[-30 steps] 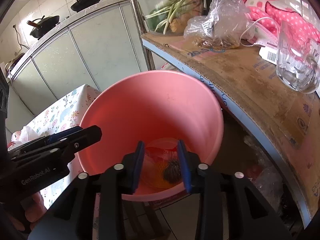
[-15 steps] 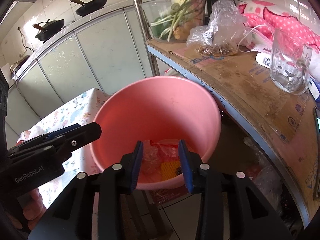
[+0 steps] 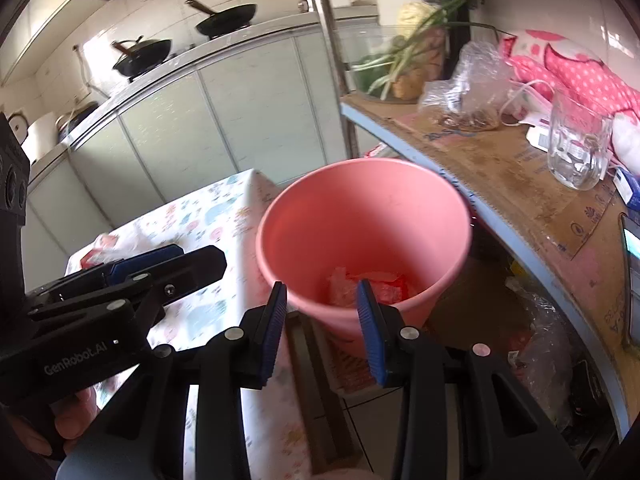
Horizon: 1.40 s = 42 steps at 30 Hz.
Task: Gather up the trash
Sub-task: 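Return both tools from the bucket to the table, then grasp the yellow mesh sleeve with the left tool while the right tool grasps the grey scrub pad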
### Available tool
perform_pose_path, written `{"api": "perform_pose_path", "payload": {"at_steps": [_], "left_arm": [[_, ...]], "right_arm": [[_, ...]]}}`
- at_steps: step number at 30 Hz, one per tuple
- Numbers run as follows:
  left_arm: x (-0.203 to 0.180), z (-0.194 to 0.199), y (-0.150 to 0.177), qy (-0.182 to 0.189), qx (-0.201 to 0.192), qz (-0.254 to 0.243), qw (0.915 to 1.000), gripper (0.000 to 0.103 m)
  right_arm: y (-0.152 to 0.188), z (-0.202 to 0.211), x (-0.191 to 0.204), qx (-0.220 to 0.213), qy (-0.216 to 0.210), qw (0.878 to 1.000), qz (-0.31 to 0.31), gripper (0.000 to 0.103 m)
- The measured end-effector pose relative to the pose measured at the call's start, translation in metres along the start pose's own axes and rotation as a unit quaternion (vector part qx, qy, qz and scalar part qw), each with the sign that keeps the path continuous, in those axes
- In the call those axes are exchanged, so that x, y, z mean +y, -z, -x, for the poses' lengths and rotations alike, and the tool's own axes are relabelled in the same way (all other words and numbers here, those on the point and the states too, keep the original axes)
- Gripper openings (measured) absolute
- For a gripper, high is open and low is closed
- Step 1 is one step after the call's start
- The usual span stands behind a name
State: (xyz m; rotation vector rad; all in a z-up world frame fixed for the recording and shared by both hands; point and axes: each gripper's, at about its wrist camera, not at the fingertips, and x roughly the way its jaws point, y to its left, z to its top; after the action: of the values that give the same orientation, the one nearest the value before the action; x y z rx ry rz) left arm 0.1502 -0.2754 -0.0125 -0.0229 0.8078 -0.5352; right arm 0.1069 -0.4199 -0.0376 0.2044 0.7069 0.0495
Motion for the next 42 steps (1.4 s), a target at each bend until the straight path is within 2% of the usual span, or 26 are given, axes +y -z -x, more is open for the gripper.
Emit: {"api": "perform_pose_path", "payload": {"at_steps": [11,27,35,42], "left_arm": [[0.021,0.052,0.038,-0.019,-0.016,0.001,0.9997,0.051],[0.085,0.104,0.084,-0.056,-0.024,0.046,0.9971,0.051],[0.138,0.124,0.107,-0.107,-0.023,0.079,0.9909,0.051],[0.195,0.143,0.114,-0.161,-0.027,0.123,0.9788,0.051]], "right_arm": [[0.022,0.012,0.04,0.009,-0.034,0.999,0.034,0.037],[0.045,-0.001,0.091,0.049,-0.083,0.994,0.058,0.037],[0.055,-0.016,0.12,0.075,-0.116,0.988,0.075,0.037],[0.056,-0.026,0.135,0.088,-0.133,0.984,0.08,0.037]]}}
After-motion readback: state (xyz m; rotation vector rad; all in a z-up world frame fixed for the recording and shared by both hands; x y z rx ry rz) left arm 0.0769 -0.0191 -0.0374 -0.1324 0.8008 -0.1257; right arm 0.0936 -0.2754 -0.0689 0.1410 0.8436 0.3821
